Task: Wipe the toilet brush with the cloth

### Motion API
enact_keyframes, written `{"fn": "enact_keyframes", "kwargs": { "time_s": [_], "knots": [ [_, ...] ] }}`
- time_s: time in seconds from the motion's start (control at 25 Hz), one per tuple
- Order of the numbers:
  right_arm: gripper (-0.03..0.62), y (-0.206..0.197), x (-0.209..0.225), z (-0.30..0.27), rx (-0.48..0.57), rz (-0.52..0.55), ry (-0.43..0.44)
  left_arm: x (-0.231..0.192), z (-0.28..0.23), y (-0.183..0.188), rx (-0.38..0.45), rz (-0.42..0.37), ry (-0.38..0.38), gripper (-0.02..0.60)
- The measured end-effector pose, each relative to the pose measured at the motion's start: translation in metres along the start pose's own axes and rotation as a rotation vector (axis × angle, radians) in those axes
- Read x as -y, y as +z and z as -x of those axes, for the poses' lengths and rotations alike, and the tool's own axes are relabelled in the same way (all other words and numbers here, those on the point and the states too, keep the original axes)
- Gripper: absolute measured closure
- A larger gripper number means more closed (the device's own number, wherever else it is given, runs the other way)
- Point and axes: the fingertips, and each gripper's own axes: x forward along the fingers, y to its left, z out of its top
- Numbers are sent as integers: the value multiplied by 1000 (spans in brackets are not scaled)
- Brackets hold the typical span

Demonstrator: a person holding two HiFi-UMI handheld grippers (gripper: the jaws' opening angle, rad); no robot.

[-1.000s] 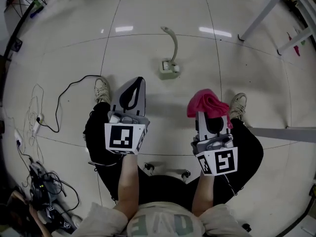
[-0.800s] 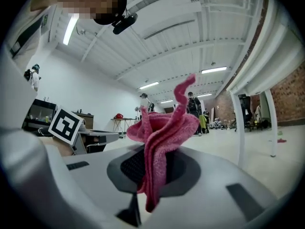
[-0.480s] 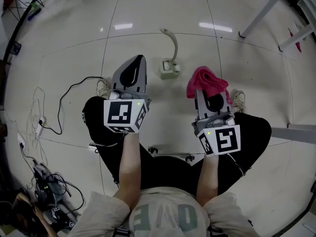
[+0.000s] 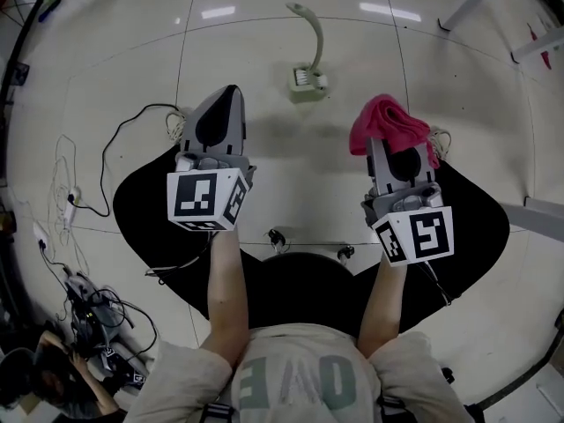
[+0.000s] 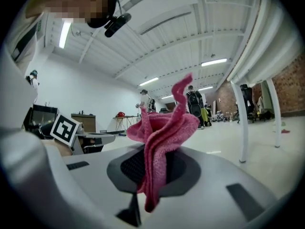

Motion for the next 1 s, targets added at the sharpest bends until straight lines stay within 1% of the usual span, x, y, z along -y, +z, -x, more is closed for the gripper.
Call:
{"fn": "enact_keyframes", "kwargs": {
  "time_s": [0.08, 0.2, 0.24, 0.32, 0.36, 0.4, 0.48, 0.56, 0.68, 0.72, 0.76, 0.8, 0.88, 0.92, 1.0],
  "knots": [
    [562, -5, 4, -3, -4, -30, -1, -12, 2, -10, -12, 45, 22, 578],
    [562, -7, 10, -7, -30, 18, -23, -28, 3, -12, -7, 73, 68, 578],
    [562, -6, 10, -9, -26, 13, -22, -30, 2, -10, 2, 78, 72, 578],
    [562, -4, 8, -15, -16, -3, -13, -28, -5, -10, 13, 101, 55, 578],
    [562, 1, 5, -21, -15, 24, -13, -26, -9, -9, 16, 114, 45, 578],
    [562, 11, 2, -27, -9, 72, -15, -24, -12, -6, 26, 123, 38, 578],
    [562, 46, -4, -40, 41, 151, -9, -20, -18, 7, 68, 121, 26, 578],
    [562, 81, -3, -58, 102, 182, -7, -18, -29, 19, 103, 112, 15, 578],
    [562, 115, 9, -90, 136, 260, -36, -19, -52, 32, 142, 107, 13, 578],
    [562, 121, 15, -101, 144, 259, -44, -19, -61, 35, 158, 105, 7, 578],
    [562, 120, 24, -113, 150, 232, -51, -19, -72, 34, 164, 102, -1, 578],
    [562, 112, 35, -126, 145, 187, -58, -20, -85, 27, 156, 100, -7, 578],
    [562, 70, 61, -152, 92, 94, -74, -22, -111, -3, 104, 99, -5, 578],
    [562, 38, 73, -163, 50, 59, -78, -23, -122, -24, 72, 101, -1, 578],
    [562, -39, 91, -179, -42, -1, -77, -26, -140, -73, 8, 111, 1, 578]
  ]
}}
